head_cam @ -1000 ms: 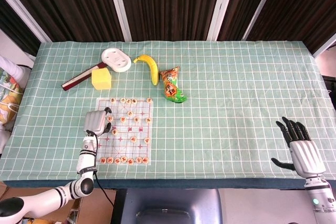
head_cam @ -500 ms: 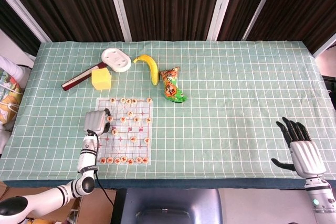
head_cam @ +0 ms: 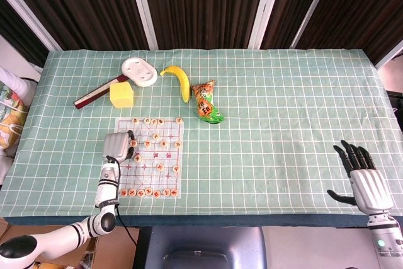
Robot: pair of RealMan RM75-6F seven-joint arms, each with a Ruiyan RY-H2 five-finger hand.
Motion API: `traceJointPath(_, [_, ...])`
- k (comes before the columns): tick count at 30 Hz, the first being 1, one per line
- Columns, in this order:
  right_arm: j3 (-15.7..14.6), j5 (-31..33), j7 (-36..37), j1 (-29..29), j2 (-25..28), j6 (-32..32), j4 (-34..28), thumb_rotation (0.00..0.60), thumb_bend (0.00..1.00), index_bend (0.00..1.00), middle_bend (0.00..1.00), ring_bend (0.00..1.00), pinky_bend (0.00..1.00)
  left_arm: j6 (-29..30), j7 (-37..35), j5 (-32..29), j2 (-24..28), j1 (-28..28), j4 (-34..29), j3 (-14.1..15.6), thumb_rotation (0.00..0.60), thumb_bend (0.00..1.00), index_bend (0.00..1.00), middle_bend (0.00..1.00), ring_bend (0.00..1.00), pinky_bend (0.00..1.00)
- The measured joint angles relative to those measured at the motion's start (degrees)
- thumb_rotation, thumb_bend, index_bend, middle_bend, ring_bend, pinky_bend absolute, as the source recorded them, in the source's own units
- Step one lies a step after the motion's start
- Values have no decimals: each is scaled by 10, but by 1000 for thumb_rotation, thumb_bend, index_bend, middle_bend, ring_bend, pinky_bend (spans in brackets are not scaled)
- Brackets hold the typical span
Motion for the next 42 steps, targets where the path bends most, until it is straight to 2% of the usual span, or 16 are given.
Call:
traceJointPath(10, [-1, -1, -4, 1, -1, -3, -1, 600, 175, 0, 0, 0, 0, 14, -15, 16, 20, 8, -29, 0, 600, 361, 538, 1000, 1000, 1000])
traceJointPath(16, [-3, -5, -3, 1, 0, -2, -3, 600, 175, 0, 0, 0, 0, 29, -18, 27, 64, 25, -95, 7, 600, 362, 542, 1000, 1000, 1000])
traceJointPath(20, [-5, -9, -6, 2, -1, -3, -3, 600, 175, 0, 0, 0, 0, 32, -17, 23, 110, 45, -152, 17, 600, 365, 545, 1000, 1000, 1000])
traceJointPath(23, [-8, -16, -4, 2, -1, -2, -4, 600, 175, 0, 0, 0, 0, 34, -14, 16, 130, 60, -171, 29, 600, 365, 545, 1000, 1000, 1000])
traceJointPath(42, [-11, -25, 5, 0, 1, 6, -2, 600, 175, 0, 0, 0, 0, 28, -10, 0, 102, 56, -105, 36, 600, 367, 543, 1000, 1000, 1000])
